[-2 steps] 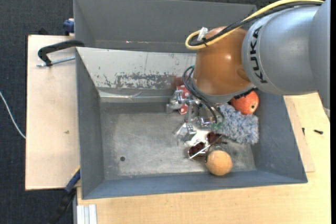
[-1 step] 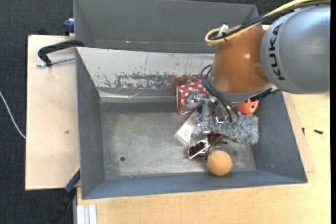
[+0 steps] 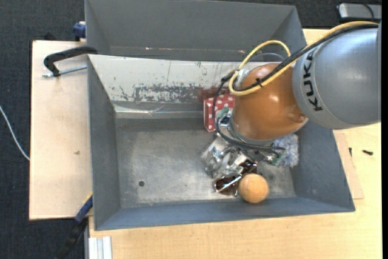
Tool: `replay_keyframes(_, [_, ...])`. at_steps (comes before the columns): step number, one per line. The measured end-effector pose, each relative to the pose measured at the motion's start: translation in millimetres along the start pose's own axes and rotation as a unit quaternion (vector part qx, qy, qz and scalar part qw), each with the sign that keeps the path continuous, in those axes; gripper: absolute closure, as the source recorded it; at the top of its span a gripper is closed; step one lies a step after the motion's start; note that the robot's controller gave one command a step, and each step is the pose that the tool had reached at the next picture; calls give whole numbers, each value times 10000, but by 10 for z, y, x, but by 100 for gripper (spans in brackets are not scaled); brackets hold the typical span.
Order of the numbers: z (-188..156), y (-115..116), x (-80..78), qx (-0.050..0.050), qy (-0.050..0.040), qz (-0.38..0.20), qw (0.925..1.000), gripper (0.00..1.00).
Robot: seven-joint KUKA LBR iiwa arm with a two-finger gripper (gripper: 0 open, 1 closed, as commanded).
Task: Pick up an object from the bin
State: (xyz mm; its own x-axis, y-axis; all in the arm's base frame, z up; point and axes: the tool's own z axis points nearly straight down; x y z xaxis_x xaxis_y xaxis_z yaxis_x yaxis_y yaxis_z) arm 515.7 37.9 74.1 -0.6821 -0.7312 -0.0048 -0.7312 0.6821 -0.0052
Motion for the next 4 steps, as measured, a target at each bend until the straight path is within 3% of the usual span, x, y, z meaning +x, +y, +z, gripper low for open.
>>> replay_keyframes(1, [21,11,10,-14,2,7,10000,0])
replay_keyframes(2, [22,11,10,-15,2,9,10000,0])
replay_keyframes(3, [-272,-791,177,-21,-12,-749,9972,100])
replay_keyframes(4, [-271,-791,177,-22,-13,-751,9972,100])
